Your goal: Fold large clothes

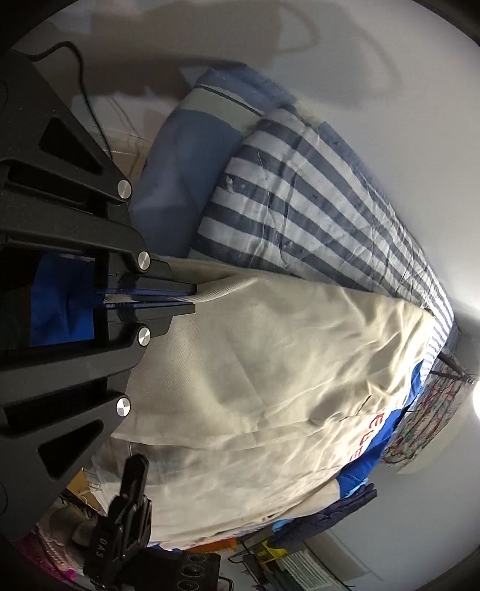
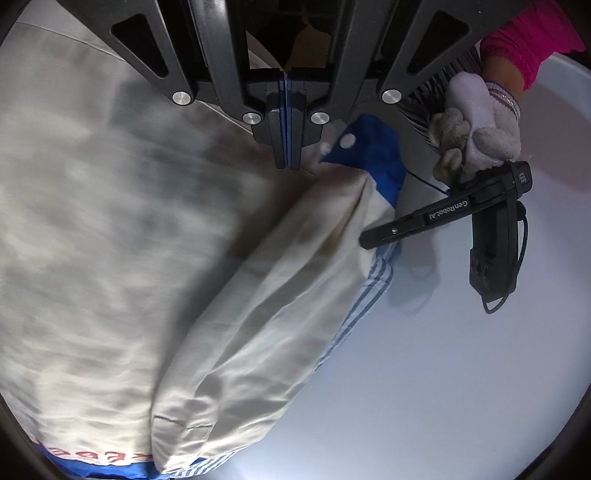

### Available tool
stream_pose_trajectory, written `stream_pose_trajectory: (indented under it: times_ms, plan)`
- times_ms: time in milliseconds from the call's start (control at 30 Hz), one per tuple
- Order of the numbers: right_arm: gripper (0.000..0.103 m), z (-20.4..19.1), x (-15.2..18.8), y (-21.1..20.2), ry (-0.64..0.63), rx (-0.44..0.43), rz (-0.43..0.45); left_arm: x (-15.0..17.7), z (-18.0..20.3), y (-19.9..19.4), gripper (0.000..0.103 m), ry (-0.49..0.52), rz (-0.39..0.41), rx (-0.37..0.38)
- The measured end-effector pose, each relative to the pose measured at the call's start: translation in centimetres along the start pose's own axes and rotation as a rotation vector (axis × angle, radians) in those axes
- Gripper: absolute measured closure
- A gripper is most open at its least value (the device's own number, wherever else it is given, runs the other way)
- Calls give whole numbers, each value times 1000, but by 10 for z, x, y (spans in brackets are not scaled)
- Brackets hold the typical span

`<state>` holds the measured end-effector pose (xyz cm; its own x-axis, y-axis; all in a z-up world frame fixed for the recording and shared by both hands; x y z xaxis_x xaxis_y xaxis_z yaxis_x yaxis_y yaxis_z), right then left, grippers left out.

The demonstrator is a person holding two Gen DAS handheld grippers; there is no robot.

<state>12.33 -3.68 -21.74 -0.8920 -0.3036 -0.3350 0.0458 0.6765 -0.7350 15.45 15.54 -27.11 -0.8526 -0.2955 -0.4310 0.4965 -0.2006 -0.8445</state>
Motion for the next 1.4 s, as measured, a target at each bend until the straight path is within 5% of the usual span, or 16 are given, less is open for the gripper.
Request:
stream_pose_trajectory:
  times_ms: [67, 167, 367, 500, 600, 733, 1100, 1233, 1400]
  plan:
    - [99, -3, -8, -12, -34, 6, 34, 2, -5, -6, 103, -7, 7, 3]
    - [72, -6, -25, -27, -62, 27, 121, 4, -11, -14, 103, -2, 28, -31]
    - [72, -15, -72, -16, -155, 84, 202, 5, -11, -23, 102, -2, 59, -47]
    - [72, -3, -92, 21, -182, 159, 157, 0, -19, -22, 65, -49, 75, -36]
    - [72, 13, -90, 45, -195, 248, 79, -2, -27, -19, 62, -70, 73, -13]
    - [76, 24, -87, 56, -236, 302, 31, -4, -33, -7, 62, -104, 49, 6]
    - [64, 6, -116, 22, -180, 187, 108, -3, -27, 11, 63, -114, 0, 83]
    - [54, 1, -134, 25, -179, 195, 107, -3, -17, 8, 91, -67, 18, 74]
    - [40, -18, -160, 32, -199, 180, 92, -5, -9, -6, 101, -45, 67, 97]
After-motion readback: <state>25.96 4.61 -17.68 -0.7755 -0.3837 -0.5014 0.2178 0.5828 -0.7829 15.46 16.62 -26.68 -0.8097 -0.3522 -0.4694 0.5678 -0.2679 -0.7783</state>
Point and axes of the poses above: each gripper's, at about its wrist camera, not at the fingertips, and y roughly the way its jaws point, z to its right, x to its underside, the point moved 7 cm from there along y, roughly the way its jaws point, and after that the axes turned 1 degree about z, right-handed, at the moved point
